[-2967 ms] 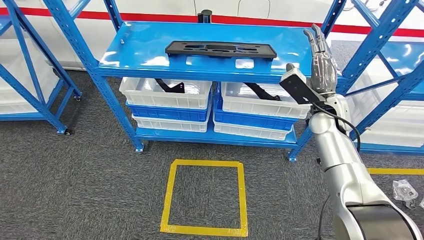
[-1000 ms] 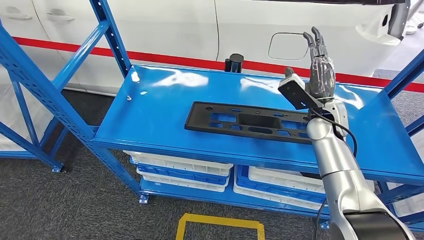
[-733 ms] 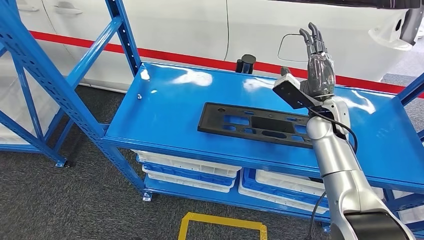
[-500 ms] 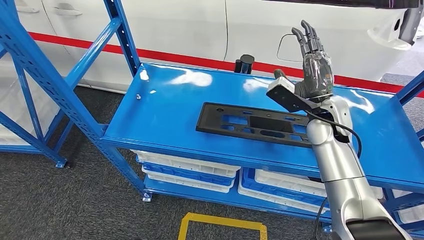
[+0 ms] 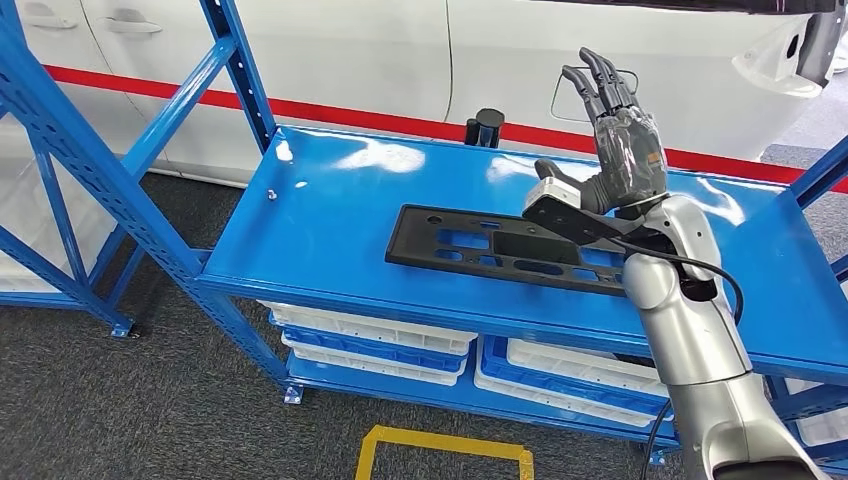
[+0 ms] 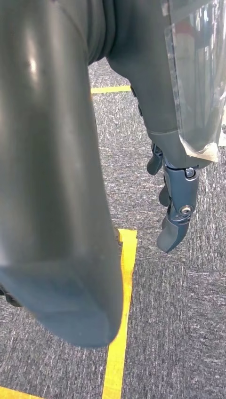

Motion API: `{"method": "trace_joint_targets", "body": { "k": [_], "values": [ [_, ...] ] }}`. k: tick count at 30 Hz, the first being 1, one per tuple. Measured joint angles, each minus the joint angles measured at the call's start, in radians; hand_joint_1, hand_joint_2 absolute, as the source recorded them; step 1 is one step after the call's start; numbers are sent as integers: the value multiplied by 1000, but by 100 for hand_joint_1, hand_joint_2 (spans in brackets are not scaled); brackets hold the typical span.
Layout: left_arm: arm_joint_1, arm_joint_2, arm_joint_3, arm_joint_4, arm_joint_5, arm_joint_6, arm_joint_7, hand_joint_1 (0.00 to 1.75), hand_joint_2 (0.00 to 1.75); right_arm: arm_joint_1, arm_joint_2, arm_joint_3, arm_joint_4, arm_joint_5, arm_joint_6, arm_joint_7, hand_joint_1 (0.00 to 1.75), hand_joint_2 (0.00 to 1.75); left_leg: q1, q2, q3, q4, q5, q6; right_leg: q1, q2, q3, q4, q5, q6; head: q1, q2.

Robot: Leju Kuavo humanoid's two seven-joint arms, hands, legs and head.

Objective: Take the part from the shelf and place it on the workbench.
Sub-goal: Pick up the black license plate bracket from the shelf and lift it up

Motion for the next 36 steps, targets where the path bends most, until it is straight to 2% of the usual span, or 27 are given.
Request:
{"method": "trace_joint_targets", "body": {
  "k": [3, 6, 9, 15, 21, 36],
  "values": [
    [0, -1, 1, 0, -1, -1, 0, 0, 0, 1, -17, 14, -19, -9, 34, 9, 0, 0, 0, 0, 0, 0, 0, 0, 0, 0, 0, 0, 0, 0, 0, 0],
    [0, -2, 1, 0, -6, -6, 0, 0, 0, 2, -52, 48, -51, -32, 134, 30, 0, 0, 0, 0, 0, 0, 0, 0, 0, 0, 0, 0, 0, 0, 0, 0],
    [0, -3, 3, 0, -7, -9, 1, 0, 0, -4, -92, 115, -75, -67, 247, 48, 0, 0, 0, 0, 0, 0, 0, 0, 0, 0, 1, 0, 0, 0, 0, 0],
    [1, -8, 13, 0, -2, -6, -3, 0, 0, -79, -117, 250, -35, -153, 336, 52, 0, 0, 0, 0, 1, 0, 0, 0, 1, 0, 1, 0, 0, 0, 0, 0],
    [1, -20, 14, 0, -13, -3, 1, 0, 0, -174, -134, 375, 101, -239, 357, 58, 0, 0, 0, 0, 1, 0, 1, 0, 1, 0, 1, 0, 0, 0, 0, 0],
    [3, -26, 20, 0, -18, -4, 2, 0, 0, -238, -163, 481, 223, -312, 385, 58, 0, 0, 0, 0, 1, -4, 1, 0, 1, 0, -2, 0, 0, 0, 0, 0]
  ]
}}
